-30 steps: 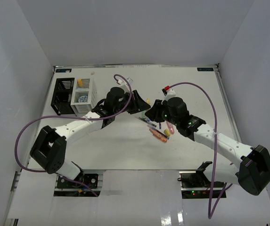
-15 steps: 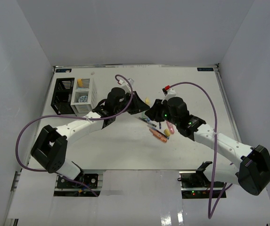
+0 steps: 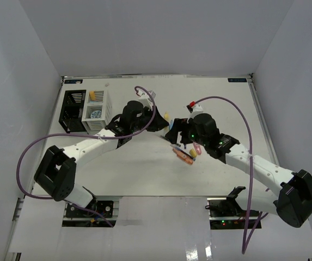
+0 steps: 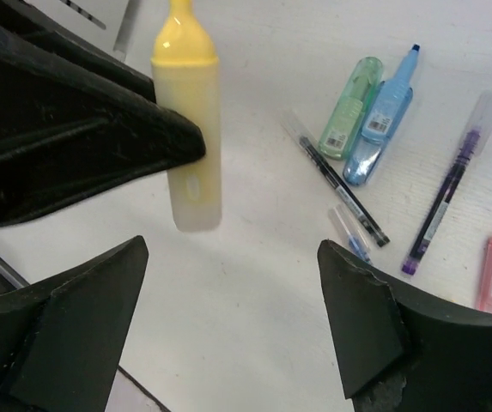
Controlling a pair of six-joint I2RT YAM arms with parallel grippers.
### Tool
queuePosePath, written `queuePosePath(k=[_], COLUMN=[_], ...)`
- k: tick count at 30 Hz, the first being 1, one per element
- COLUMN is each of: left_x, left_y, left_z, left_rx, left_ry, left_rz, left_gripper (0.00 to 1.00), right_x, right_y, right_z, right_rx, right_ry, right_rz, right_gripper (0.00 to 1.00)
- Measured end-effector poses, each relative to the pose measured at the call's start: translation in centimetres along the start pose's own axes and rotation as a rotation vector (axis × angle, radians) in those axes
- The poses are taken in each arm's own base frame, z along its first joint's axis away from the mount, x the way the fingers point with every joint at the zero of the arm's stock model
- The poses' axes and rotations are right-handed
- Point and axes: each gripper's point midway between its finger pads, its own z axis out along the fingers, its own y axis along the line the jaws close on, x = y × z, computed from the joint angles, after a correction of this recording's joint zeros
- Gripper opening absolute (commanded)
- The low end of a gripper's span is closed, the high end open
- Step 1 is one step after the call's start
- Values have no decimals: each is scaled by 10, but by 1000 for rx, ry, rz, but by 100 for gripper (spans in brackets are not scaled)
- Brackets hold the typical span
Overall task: Sort the stationery into containers
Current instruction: Close the pen cap on the pen.
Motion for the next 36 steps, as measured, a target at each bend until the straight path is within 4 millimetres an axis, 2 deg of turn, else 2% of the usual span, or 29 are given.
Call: queuePosePath(k=[4,7,10,13,18,23,28,36], left_x=[-5,-10,-5,6,29,32,36,39], left_y=[24,50,71,87,81,72,72,70], left_z=[-8,-19,-33,-47,-62,-71,-74,-75], left_rx=[-56,-102,-108,-101,-32,11,17,32], left_ry=[9,29,81,153,260,271,287,295], left_rz=[87,139,184,233,321,369,376,373], left_gripper=[0,0,0,0,0,0,0,0], right_x=[7,13,33,61,93,102,111,120], right_y=[-7,-19,-48,-79,-104,-118,-130,-138], right_z=[-12,-19,-21,-22,-25,-23,-25,-25], right_rx=[23,53,125,202,268,302,334,357], right_ry=[29,50,119,228,359,405,431,465], right_rz=[-47,-76,-86,-84,-85,-81,-64,-53], right_gripper=[82,76,72,64,55,55,54,49])
